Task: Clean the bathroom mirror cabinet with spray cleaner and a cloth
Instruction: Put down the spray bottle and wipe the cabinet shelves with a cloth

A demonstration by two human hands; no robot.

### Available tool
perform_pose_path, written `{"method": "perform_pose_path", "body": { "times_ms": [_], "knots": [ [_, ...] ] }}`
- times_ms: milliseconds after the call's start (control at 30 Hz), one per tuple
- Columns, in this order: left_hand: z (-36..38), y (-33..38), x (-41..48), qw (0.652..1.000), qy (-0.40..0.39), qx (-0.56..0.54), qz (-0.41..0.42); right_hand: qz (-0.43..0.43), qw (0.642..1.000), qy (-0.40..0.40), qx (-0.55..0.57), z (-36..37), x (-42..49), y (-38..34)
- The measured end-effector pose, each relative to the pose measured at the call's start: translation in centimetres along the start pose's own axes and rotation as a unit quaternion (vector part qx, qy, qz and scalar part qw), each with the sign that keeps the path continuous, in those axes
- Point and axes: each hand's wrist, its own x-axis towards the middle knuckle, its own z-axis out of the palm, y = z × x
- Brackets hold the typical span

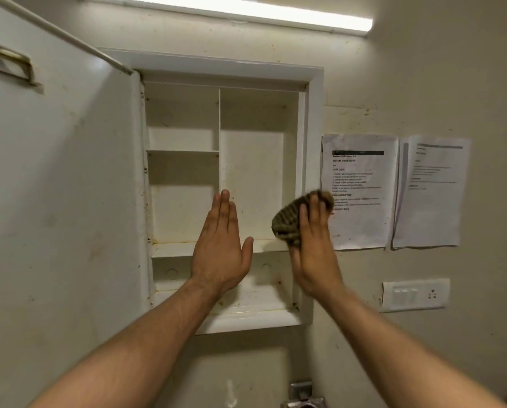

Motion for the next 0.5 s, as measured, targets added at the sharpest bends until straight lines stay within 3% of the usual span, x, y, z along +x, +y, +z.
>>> {"method": "perform_pose_path", "body": {
  "times_ms": [100, 333, 400, 500],
  "knots": [
    [0.4, 0.1, 0.1, 1.000, 0.019, -0.011, 0.000, 0.042, 0.999, 0.001, 0.027, 2.0, -4.0, -1.2],
    [1.9, 0.2, -0.5, 1.000, 0.025, -0.015, -0.005, 0.122, 0.989, 0.029, 0.076, 0.1, 3.2, -2.3],
    [2.3, 0.1, -1.1, 1.000, 0.012, -0.009, 0.004, 0.114, 0.992, 0.037, 0.033, 1.8, 0.0, -2.4],
    [2.7, -0.3, -2.2, 1.000, -0.002, -0.003, 0.020, 0.063, 0.994, -0.032, -0.079, 4.8, -8.7, -1.5]
  ]
}}
